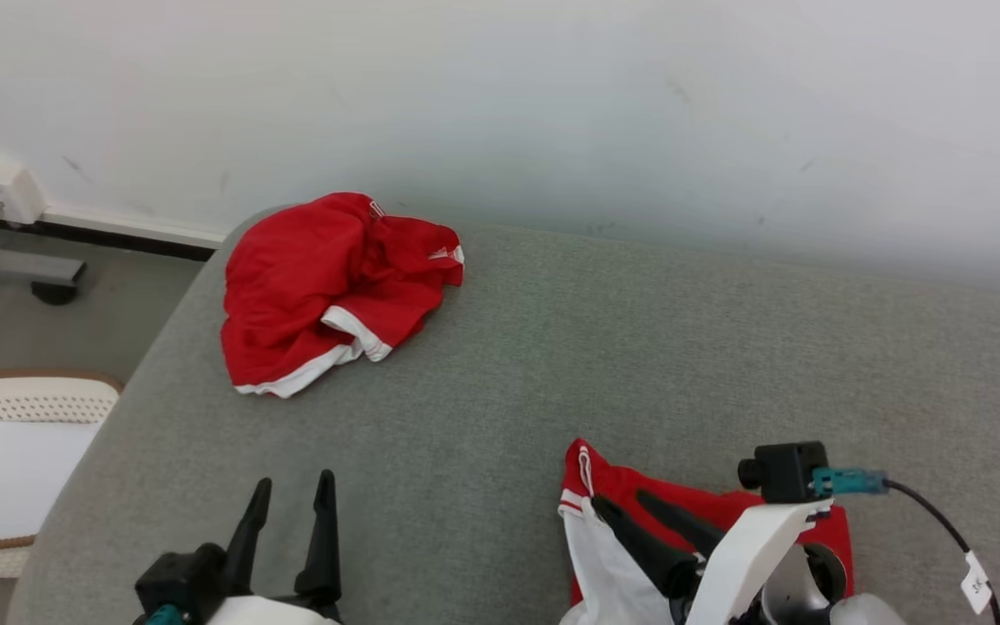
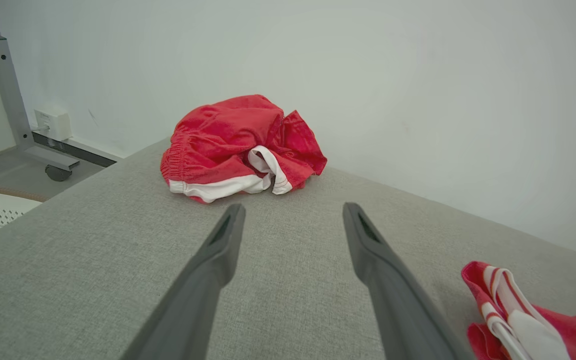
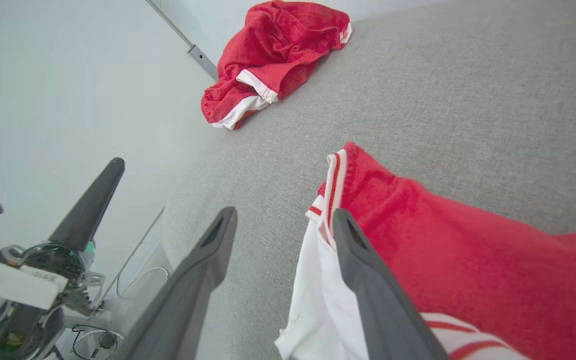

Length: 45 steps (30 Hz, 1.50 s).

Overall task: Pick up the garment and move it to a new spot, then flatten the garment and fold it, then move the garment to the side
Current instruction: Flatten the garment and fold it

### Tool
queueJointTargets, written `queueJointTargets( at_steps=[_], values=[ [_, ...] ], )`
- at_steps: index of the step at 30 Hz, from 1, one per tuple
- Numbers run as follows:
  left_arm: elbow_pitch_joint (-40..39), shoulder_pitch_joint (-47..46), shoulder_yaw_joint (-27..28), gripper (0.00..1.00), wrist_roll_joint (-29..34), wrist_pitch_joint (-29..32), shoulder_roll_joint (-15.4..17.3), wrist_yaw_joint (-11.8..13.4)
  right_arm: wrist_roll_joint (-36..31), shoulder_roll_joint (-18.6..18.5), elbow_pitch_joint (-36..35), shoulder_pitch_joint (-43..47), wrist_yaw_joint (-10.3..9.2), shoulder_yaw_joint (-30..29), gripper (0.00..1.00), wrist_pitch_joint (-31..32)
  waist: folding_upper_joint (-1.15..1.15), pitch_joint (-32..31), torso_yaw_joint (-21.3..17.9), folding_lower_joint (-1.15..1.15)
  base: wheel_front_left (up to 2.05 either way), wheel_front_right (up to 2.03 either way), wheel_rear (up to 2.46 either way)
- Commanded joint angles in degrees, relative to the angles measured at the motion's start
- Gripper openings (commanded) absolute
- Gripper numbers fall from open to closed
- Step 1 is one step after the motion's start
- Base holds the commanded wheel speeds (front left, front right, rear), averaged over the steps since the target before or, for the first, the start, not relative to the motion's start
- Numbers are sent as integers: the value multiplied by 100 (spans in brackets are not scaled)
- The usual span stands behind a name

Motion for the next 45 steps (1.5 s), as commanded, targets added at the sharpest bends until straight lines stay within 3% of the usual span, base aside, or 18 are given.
queueJointTargets(
  at_steps=[1, 6, 11, 18, 23, 24, 25, 26, 38, 45],
  values=[
    [-14, -5, 26, 100, 1, -1, 19, 17, 118, -26, -119, -79, -11, -20, 100, -75, 0, 7, -146, 0, 0, 0, 0],
    [-84, 11, 108, 100, 29, -1, 19, 29, 356, -372, -757, -79, -11, -332, 100, -585, 0, -9, -470, 0, 0, 0, 0],
    [-204, 48, 159, 100, 81, 0, 19, 33, 184, -747, -1004, 55, -11, -957, 100, -1215, 0, -47, -752, 0, 0, 0, 0],
    [-309, 93, 205, 100, 124, 0, 19, 12, -456, -1041, -557, 384, -10, -1724, 100, -2038, 0, -105, -1006, 0, 0, 0, 0],
    [-328, 132, 227, 100, 143, 0, 19, -1, -757, -984, -122, 547, -10, -1792, 100, -2440, 0, -131, -1113, 0, 0, 0, 0],
    [-328, 137, 228, 100, 153, 0, 18, 1, -780, -963, -52, 566, -10, -1729, 79, -2473, 0, -132, -1125, 0, 0, 0, 0],
    [-328, 140, 231, 100, 163, 0, 19, -6, -803, -941, 12, 574, -10, -1655, 27, -2495, 0, -132, -1132, 0, 0, 0, 0],
    [-328, 138, 229, 100, 160, 0, 19, -14, -800, -911, 83, 576, -10, -1566, 0, -2507, 0, -132, -1134, 0, 0, 0, 0],
    [-241, 34, 233, 100, 193, 0, 19, -80, -22, -634, 831, 540, -10, 11, 0, -1750, 0, -86, -756, 0, 0, 0, 0],
    [-233, 67, 244, 100, 169, 0, 19, -63, 575, -858, 360, 638, -10, 1072, 0, -1264, 0, -64, -530, 0, 0, 0, 0]
  ],
)
